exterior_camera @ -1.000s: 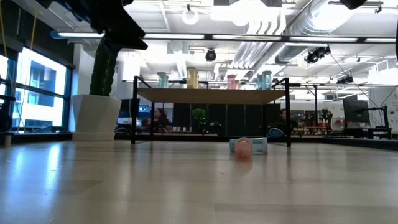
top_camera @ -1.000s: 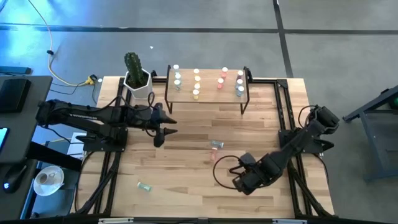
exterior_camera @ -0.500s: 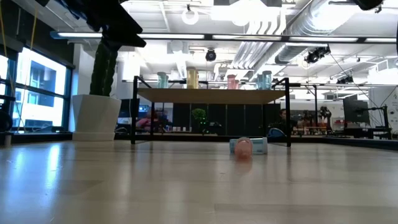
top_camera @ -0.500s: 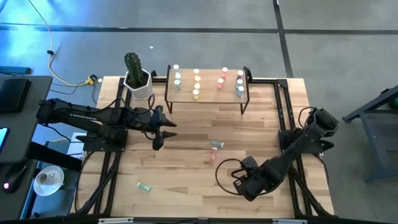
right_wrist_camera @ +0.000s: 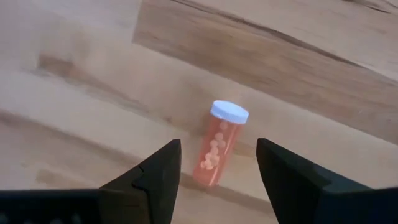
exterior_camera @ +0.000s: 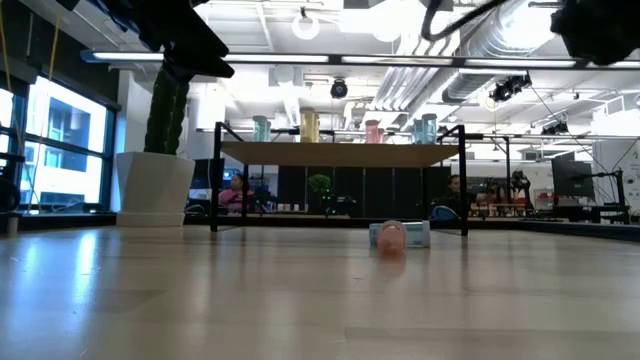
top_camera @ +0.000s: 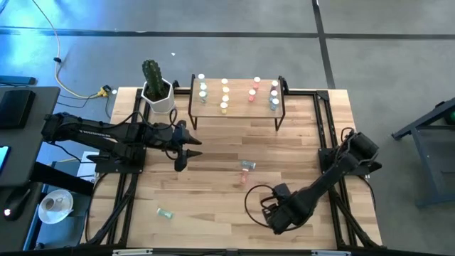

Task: Pick and place medicine bottles onto shelf by color
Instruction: Put the orange pill bottle on the shelf

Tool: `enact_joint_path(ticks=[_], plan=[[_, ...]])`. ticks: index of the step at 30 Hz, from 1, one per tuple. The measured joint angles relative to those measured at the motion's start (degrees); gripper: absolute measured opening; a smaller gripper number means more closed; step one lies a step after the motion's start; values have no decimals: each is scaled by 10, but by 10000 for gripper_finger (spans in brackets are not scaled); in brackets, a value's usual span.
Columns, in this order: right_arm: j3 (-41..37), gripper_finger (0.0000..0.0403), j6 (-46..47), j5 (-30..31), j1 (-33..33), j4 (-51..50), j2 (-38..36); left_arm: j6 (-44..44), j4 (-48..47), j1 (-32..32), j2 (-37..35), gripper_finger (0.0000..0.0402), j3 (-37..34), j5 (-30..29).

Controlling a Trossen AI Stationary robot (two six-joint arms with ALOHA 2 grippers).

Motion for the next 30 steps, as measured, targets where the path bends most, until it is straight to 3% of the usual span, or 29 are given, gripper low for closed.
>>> enact_joint_path(ticks=[13,20,30], plan=[[-2,201,7,-8,-8,2,60,0,0,0,0,188,0,0],[-50,201,7,-13,-10,71,61,0,0,0,0,188,0,0],[-51,159,-8,-15,-10,50,45,0,1,0,0,188,0,0]])
